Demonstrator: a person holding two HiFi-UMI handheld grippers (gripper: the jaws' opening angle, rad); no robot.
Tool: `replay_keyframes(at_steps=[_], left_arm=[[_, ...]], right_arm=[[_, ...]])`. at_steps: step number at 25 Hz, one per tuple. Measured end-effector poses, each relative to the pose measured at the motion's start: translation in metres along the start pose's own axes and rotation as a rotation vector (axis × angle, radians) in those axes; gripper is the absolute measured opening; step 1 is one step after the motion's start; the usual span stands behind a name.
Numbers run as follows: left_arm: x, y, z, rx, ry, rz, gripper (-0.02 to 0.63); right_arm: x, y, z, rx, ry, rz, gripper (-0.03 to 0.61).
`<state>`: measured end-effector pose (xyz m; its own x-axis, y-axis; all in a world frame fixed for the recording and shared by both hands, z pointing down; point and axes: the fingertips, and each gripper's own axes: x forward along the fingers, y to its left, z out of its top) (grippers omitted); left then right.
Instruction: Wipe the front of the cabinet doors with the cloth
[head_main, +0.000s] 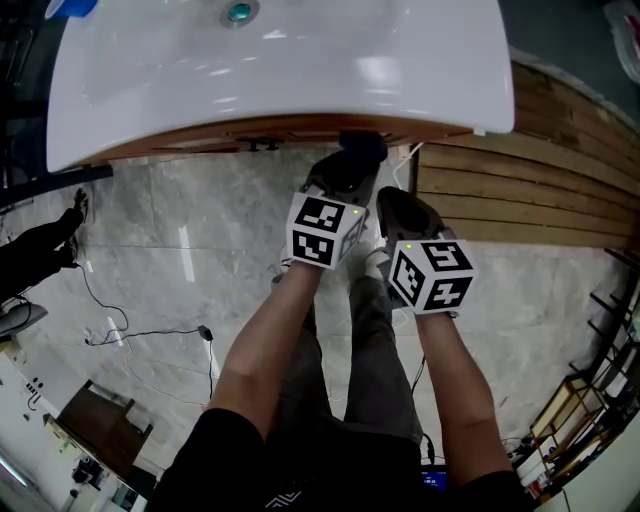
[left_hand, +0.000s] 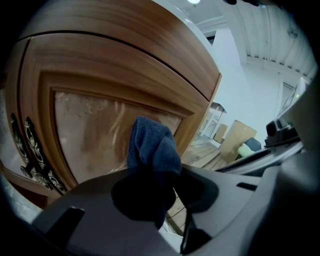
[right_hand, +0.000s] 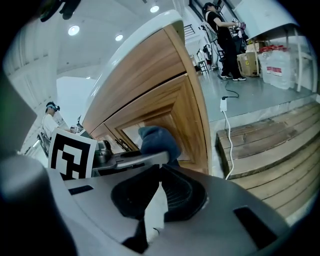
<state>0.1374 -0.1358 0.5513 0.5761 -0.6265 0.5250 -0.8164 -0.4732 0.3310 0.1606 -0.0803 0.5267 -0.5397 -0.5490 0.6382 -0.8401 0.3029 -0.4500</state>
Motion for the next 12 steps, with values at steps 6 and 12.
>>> replay_keyframes(at_steps=[6, 12], left_arm=[[0.017, -0.025, 0.001, 0.048, 0.022, -0.058, 0.104], [0.019, -0.04, 0.006, 0.077, 0.013, -0.109, 0.104]], right_arm=[[-0.011, -0.015, -0.006, 0.015, -0.004, -0.021, 0.041], [-0.017, -0.022, -0.01, 0.035, -0.005, -0.042, 0.041]])
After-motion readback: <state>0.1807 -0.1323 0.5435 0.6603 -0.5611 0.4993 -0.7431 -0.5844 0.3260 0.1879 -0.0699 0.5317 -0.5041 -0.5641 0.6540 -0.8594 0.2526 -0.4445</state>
